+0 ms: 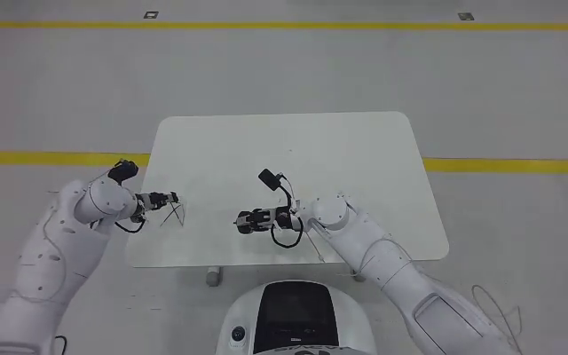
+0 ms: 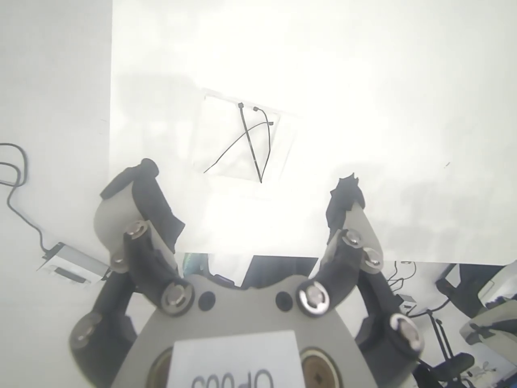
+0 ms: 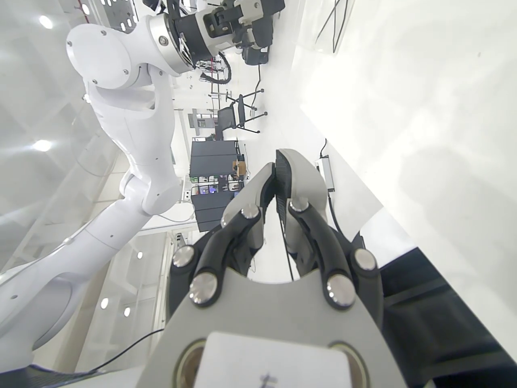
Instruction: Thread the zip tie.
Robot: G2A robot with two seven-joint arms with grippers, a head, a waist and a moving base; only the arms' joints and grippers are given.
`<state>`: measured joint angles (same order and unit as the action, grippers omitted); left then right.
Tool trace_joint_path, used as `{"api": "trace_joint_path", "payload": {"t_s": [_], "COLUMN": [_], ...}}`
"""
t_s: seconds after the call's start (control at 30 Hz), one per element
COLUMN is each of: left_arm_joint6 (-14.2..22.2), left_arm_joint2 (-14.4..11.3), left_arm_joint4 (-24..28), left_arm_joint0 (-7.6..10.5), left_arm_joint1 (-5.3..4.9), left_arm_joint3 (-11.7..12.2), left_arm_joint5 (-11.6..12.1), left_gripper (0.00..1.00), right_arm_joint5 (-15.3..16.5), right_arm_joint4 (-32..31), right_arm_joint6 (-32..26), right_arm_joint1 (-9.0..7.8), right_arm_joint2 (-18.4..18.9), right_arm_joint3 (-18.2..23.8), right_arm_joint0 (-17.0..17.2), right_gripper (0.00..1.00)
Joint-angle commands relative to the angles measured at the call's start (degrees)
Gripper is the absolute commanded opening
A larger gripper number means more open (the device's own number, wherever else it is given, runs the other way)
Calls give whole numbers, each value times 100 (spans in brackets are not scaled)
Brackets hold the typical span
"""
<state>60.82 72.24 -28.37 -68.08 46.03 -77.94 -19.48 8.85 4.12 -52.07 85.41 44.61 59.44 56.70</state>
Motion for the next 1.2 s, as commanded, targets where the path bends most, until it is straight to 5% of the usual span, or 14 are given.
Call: {"api": "trace_joint_path", "payload": {"t_s": [0.0,0.2,0.6,1.0,1.17], "left_arm_joint6": [-127,107,6,996,984], "left_arm_joint2": [-54,-84,-129,202,267], "left_arm_joint4": [-149,-985,-1234,-1481,-1630], "left_arm_joint0": [-37,-72,-128,-71,-38], "left_arm_joint1": [1,74,86,347,385], "left_arm_joint3": [-57,-165,-298,-361,-357], "left_arm_joint5": [0,0,0,0,0], "left_gripper": [100,100,100,100,100], "right_arm_joint5": [0,0,0,0,0], "right_arm_joint4": [0,0,0,0,0], "right_arm_joint6": [0,0,0,0,0], "right_arm_joint1": [0,0,0,0,0], "right_arm_joint2": [0,0,0,0,0], "right_arm_joint3": [0,0,0,0,0], "right_arm_joint0": [0,0,0,0,0], "right_gripper": [0,0,0,0,0]}}
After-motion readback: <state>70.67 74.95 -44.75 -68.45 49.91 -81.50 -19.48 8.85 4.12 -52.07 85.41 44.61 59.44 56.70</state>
